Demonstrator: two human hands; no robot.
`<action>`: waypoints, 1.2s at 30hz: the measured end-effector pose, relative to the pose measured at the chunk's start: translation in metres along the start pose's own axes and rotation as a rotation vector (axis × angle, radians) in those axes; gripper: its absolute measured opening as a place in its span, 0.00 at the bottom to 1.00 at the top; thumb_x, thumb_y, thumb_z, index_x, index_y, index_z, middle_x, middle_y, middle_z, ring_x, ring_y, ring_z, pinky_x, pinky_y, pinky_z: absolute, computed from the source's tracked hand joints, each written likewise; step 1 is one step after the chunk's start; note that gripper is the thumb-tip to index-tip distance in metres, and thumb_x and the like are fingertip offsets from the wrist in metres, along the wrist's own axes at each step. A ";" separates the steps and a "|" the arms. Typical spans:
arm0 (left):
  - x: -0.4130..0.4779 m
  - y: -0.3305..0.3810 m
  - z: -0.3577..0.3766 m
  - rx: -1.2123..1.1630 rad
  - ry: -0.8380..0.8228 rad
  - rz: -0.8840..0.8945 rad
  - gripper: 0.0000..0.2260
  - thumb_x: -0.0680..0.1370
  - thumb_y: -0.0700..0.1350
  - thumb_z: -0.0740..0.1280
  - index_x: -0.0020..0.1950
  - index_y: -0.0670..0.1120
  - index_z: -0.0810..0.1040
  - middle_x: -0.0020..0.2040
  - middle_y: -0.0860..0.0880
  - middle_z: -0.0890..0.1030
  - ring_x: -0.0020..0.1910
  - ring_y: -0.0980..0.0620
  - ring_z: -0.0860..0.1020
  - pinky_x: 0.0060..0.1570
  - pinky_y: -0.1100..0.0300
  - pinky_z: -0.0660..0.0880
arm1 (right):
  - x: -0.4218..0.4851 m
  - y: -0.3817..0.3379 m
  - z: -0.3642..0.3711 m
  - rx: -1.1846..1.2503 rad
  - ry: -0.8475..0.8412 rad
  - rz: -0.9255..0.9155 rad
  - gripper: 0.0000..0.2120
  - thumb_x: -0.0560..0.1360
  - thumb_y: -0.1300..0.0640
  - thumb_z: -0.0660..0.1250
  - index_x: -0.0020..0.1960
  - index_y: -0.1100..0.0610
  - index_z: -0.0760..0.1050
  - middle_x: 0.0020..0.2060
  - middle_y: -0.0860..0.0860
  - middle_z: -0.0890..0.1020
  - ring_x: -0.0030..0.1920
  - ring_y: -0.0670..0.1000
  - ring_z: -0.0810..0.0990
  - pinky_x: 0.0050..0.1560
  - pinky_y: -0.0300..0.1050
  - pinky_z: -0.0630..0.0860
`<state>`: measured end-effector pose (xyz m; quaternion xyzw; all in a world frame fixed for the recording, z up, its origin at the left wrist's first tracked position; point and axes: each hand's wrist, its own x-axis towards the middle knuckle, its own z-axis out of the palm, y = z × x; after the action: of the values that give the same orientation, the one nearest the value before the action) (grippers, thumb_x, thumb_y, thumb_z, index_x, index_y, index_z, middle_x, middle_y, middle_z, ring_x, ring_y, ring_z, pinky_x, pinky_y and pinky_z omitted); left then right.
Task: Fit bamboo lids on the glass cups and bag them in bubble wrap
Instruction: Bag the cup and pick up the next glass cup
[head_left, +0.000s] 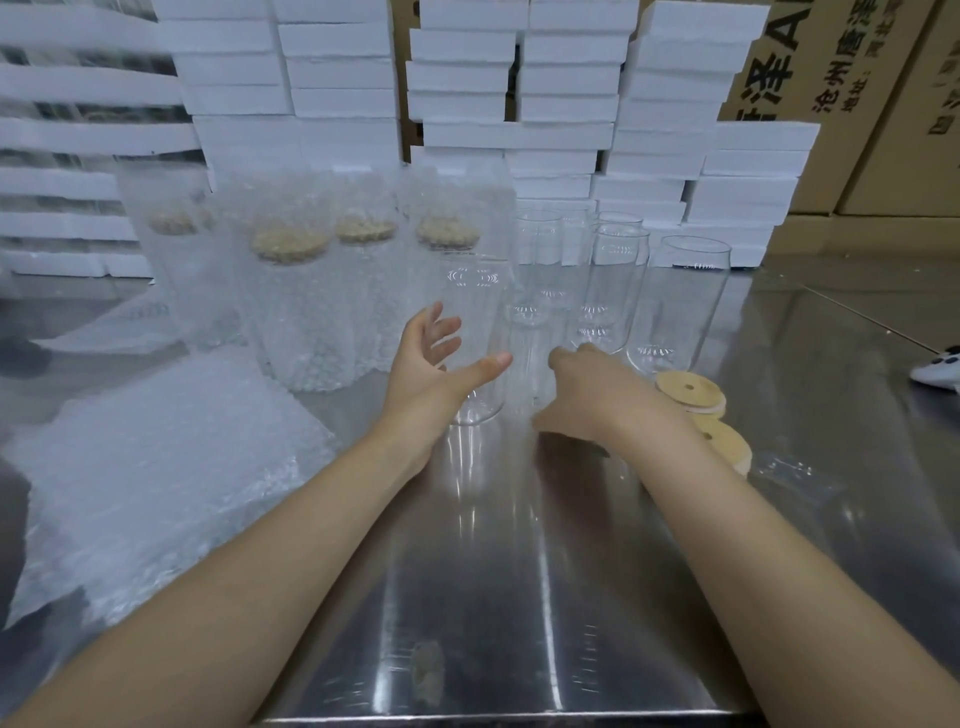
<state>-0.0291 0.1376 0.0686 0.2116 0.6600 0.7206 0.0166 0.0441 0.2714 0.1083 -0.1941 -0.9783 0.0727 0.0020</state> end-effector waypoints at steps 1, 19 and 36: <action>0.000 0.000 -0.001 0.011 -0.001 0.000 0.39 0.69 0.43 0.78 0.74 0.52 0.61 0.65 0.55 0.73 0.64 0.58 0.72 0.69 0.51 0.67 | 0.002 0.000 0.002 0.012 0.004 -0.017 0.23 0.75 0.54 0.67 0.68 0.57 0.67 0.63 0.56 0.70 0.62 0.58 0.71 0.50 0.44 0.63; 0.004 -0.012 -0.001 0.052 -0.162 0.032 0.42 0.65 0.47 0.80 0.74 0.57 0.62 0.65 0.60 0.74 0.64 0.63 0.73 0.60 0.66 0.68 | 0.037 0.016 -0.008 1.837 0.220 0.004 0.11 0.80 0.51 0.58 0.48 0.53 0.77 0.46 0.52 0.81 0.47 0.54 0.80 0.39 0.42 0.79; -0.001 -0.006 0.001 0.073 -0.450 -0.026 0.43 0.65 0.48 0.78 0.75 0.57 0.59 0.70 0.57 0.71 0.68 0.63 0.70 0.70 0.57 0.64 | 0.017 -0.005 0.004 0.838 0.786 -0.701 0.12 0.77 0.57 0.65 0.58 0.62 0.76 0.56 0.51 0.74 0.58 0.48 0.75 0.59 0.43 0.74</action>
<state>-0.0292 0.1393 0.0625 0.3590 0.6680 0.6306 0.1651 0.0261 0.2727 0.1048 0.1401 -0.7991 0.3651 0.4567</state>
